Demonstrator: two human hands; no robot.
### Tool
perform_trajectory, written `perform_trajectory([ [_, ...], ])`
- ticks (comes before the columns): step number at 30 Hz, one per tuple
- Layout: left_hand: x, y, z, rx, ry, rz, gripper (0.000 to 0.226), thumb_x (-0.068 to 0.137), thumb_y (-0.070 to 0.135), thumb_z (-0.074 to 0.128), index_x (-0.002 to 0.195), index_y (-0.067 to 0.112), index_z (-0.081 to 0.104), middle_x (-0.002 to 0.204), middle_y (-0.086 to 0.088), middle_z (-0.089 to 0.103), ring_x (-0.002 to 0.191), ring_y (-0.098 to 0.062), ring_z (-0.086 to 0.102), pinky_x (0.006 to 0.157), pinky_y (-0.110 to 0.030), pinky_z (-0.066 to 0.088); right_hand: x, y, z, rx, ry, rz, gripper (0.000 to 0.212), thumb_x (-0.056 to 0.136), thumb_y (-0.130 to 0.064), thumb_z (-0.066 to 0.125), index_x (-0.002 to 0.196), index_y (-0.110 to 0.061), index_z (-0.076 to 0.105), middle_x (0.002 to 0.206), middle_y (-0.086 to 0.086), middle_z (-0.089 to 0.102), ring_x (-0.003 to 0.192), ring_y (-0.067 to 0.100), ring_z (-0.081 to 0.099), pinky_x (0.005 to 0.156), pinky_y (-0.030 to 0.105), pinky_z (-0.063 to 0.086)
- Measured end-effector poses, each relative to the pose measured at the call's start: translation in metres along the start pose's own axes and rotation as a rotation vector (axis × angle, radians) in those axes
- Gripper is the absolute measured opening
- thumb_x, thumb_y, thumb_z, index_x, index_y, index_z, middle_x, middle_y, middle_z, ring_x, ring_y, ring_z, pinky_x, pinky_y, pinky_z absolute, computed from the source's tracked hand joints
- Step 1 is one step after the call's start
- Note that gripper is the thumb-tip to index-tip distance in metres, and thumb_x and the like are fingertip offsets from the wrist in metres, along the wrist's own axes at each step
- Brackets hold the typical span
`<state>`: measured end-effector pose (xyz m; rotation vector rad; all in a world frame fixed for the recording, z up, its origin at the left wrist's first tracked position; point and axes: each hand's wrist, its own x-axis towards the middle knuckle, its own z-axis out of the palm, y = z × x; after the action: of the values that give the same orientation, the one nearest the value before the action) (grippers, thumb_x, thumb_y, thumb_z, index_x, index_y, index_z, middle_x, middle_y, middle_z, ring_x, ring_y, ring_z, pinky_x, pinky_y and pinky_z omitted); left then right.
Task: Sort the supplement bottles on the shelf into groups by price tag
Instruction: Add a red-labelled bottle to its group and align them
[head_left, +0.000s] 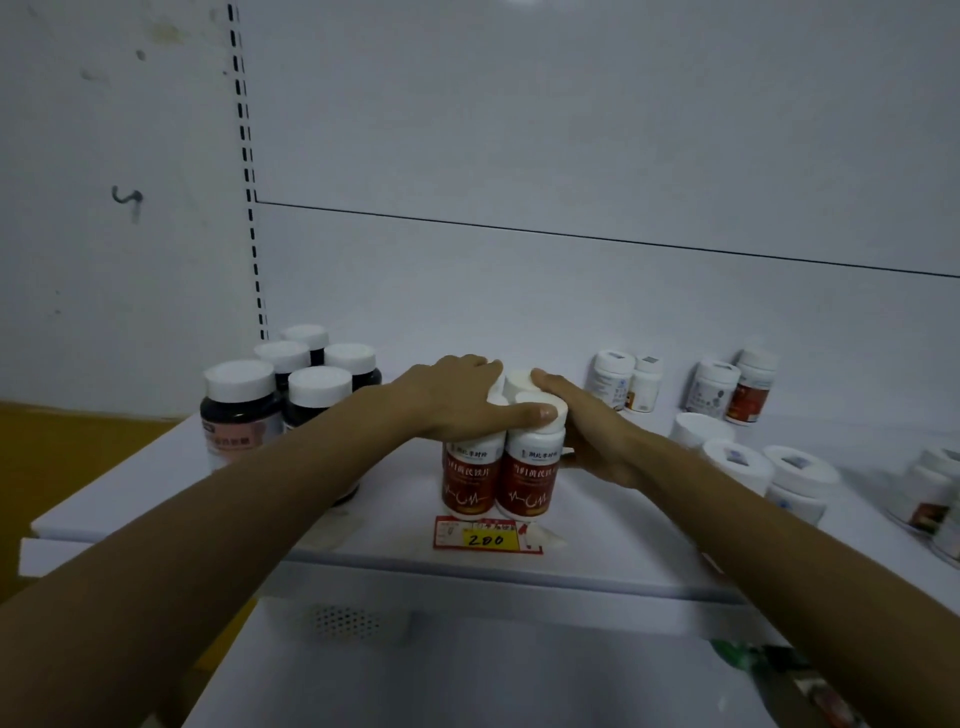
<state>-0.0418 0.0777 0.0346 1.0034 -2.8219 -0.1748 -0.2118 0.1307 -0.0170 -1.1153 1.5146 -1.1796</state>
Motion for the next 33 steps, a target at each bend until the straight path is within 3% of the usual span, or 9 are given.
perform_trajectory([
  [2,0.000,-0.001,0.001,-0.016,-0.001,-0.004,0.084,0.074,0.080,0.032,0.129,0.017,0.042,0.132,-0.007,0.051,0.109,-0.023,0.052,0.093,-0.045,0.046,0.000,0.000,0.002,-0.009,0.003,-0.001,0.045,0.089,-0.061,0.042,0.119,-0.032,0.058,0.122,0.003,0.064,0.113,0.025,0.059,0.098,0.044,0.046],
  [4,-0.001,-0.001,0.000,-0.015,-0.018,-0.006,0.089,0.076,0.078,0.033,0.139,0.016,0.034,0.142,-0.007,0.043,0.121,-0.024,0.047,0.099,-0.046,0.042,-0.002,-0.001,0.003,-0.027,0.002,-0.002,0.045,0.089,-0.061,0.041,0.118,-0.032,0.058,0.121,0.003,0.064,0.112,0.024,0.059,0.099,0.044,0.046],
  [11,-0.008,0.001,-0.002,-0.023,-0.030,-0.012,0.089,0.082,0.071,0.032,0.148,0.013,0.016,0.157,-0.005,0.019,0.141,-0.022,0.026,0.110,-0.041,0.028,-0.005,-0.003,0.002,-0.055,0.037,0.006,0.036,0.090,-0.059,0.040,0.103,-0.033,0.061,0.117,0.006,0.064,0.107,0.023,0.060,0.087,0.036,0.050],
  [15,-0.009,0.002,-0.003,-0.024,-0.023,0.002,0.088,0.082,0.071,0.034,0.147,0.013,0.020,0.154,-0.007,0.026,0.137,-0.023,0.032,0.107,-0.041,0.033,-0.007,-0.007,0.005,-0.090,0.029,0.009,0.034,0.091,-0.057,0.039,0.102,-0.032,0.060,0.115,0.005,0.065,0.105,0.022,0.060,0.082,0.033,0.050],
  [22,-0.009,-0.003,-0.005,0.043,0.012,0.058,0.085,0.085,0.067,0.034,0.149,0.016,0.013,0.157,-0.004,0.019,0.142,-0.022,0.023,0.114,-0.042,0.025,-0.004,-0.009,0.004,-0.103,0.006,0.001,0.048,0.088,-0.065,0.040,0.117,-0.031,0.058,0.121,0.002,0.064,0.111,0.022,0.059,0.095,0.039,0.047],
  [24,-0.006,-0.002,-0.008,0.041,0.010,0.074,0.083,0.085,0.066,0.036,0.148,0.017,0.017,0.156,-0.003,0.021,0.142,-0.022,0.024,0.114,-0.043,0.025,-0.006,-0.014,0.007,-0.119,0.017,-0.023,0.047,0.090,-0.062,0.038,0.118,-0.030,0.057,0.121,0.001,0.064,0.109,0.020,0.059,0.094,0.037,0.047],
  [28,0.000,0.003,-0.015,-0.014,0.002,0.131,0.073,0.082,0.068,0.041,0.140,0.024,0.037,0.143,-0.001,0.045,0.127,-0.022,0.044,0.104,-0.043,0.038,-0.007,-0.030,0.012,-0.203,0.020,-0.076,0.050,0.094,-0.056,0.035,0.132,-0.027,0.049,0.127,0.001,0.059,0.110,0.020,0.058,0.088,0.032,0.048],
  [33,0.015,0.018,-0.027,-0.006,0.007,0.141,0.072,0.084,0.063,0.045,0.143,0.025,0.033,0.149,-0.001,0.038,0.134,-0.021,0.037,0.109,-0.041,0.033,-0.007,-0.050,-0.005,-0.281,0.074,-0.089,0.050,0.097,-0.047,0.036,0.133,-0.014,0.049,0.132,0.007,0.055,0.114,0.021,0.054,0.100,0.035,0.043],
])
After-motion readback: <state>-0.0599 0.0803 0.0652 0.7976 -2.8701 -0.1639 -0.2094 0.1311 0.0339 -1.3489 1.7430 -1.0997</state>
